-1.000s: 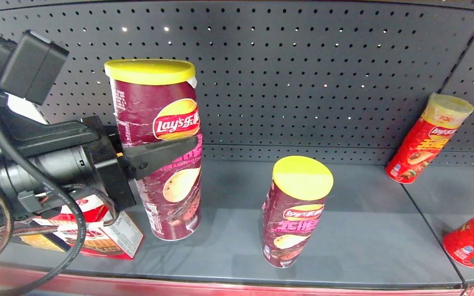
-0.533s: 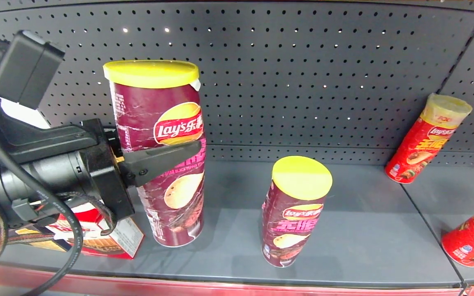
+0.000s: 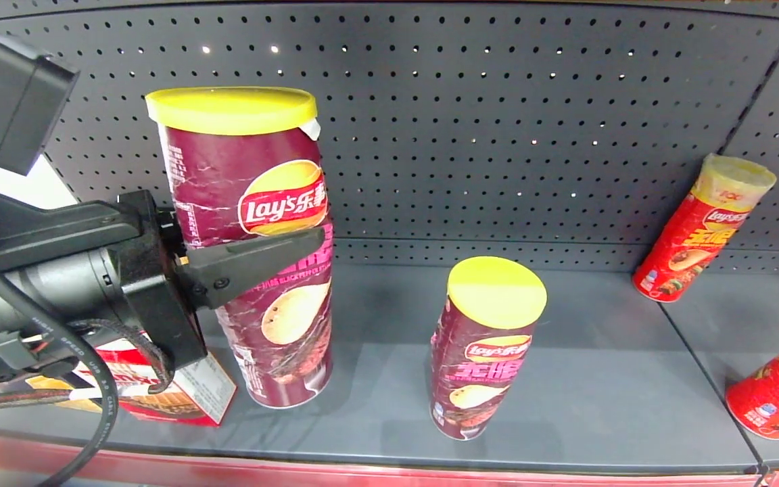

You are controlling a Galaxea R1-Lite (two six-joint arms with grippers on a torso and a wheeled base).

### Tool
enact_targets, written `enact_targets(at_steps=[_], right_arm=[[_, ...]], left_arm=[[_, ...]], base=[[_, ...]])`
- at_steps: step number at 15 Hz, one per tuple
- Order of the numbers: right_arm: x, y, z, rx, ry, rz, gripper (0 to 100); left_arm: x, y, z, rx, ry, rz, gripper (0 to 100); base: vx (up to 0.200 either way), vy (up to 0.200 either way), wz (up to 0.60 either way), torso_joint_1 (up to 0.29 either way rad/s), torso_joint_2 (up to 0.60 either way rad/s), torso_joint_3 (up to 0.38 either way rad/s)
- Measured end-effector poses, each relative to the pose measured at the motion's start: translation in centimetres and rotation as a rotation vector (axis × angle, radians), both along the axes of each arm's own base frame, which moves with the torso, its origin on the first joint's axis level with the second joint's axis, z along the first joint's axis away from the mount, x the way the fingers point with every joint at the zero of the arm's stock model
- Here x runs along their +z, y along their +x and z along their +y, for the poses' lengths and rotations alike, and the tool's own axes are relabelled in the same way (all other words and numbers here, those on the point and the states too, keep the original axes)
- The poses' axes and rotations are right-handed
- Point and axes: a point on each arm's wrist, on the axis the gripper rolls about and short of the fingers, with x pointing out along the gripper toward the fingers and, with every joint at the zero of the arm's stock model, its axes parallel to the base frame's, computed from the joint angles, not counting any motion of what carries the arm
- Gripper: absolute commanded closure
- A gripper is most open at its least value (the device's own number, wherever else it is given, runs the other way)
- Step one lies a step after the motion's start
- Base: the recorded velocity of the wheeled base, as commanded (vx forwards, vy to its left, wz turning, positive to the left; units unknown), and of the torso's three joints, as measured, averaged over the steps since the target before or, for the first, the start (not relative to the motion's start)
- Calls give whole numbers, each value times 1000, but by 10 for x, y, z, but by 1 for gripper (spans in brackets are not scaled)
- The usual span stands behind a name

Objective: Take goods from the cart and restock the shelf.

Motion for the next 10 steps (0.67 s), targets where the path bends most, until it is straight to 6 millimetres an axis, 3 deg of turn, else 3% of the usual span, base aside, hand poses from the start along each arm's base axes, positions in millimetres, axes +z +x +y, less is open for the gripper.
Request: enact_targets(at_steps=[3, 5, 6, 10], right_arm=[[-2, 1, 2, 83, 2, 18, 0], [-3, 1, 8, 342, 14, 22, 0], [-3, 1, 9, 389, 16, 30, 0], [-3, 4, 11, 159, 43, 57, 0]], left_arm=[[1, -2, 1, -1, -3, -5, 100], [1, -2, 1, -5, -3, -6, 100], [1, -3, 0, -8, -2, -6, 100], [-1, -3, 0, -9, 1, 0, 100]], base=[[0, 0, 0, 0, 0, 0], [0, 0, 0, 0, 0, 0], [0, 0, 0, 0, 0, 0], [0, 0, 0, 0, 0, 0]])
